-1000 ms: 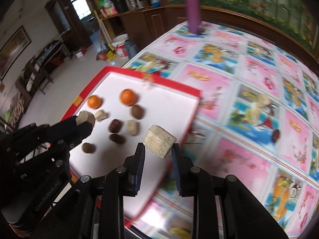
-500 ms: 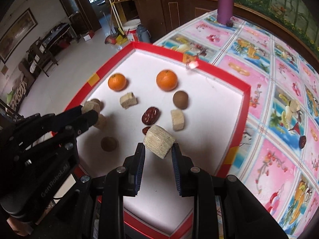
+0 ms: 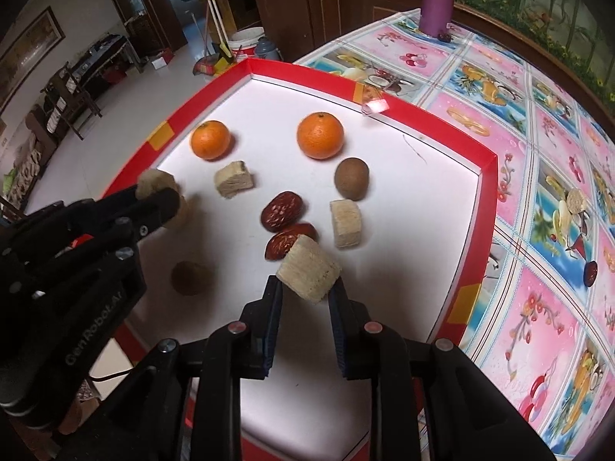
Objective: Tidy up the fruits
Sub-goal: 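Lower both beige cubes into the tray and open both tools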
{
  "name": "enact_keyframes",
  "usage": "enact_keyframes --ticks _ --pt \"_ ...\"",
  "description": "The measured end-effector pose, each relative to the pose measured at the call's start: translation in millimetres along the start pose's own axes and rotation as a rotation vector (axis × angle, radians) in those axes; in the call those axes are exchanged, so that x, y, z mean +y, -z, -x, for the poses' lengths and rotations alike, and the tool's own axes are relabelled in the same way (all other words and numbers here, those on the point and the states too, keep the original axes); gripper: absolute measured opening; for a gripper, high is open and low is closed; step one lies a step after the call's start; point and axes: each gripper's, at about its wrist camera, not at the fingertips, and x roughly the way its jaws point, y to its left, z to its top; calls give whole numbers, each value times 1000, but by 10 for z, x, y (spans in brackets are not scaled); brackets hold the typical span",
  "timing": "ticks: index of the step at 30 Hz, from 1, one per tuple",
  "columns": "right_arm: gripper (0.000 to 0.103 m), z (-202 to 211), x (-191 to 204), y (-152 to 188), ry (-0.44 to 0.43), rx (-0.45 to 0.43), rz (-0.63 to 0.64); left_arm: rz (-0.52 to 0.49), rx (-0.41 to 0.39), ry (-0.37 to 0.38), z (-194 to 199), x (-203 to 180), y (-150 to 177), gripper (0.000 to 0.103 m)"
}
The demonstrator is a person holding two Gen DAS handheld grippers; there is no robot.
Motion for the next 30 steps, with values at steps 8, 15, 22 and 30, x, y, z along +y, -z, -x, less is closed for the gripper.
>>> enact_keyframes --ticks 8,15,22,30 --pt "16 -2 34 7 31 -26 29 -10 -44 -44 -63 -69 -19 22" --pt "17 20 12 19 5 -42 64 -29 -48 -56 -95 -109 -36 25" --pt "24 309 -87 99 -1 -123 111 -52 -73 -58 -7 -184 -27 58" --pt "26 639 -534 160 19 -182 44 -100 -175 -58 384 -462 -112 79"
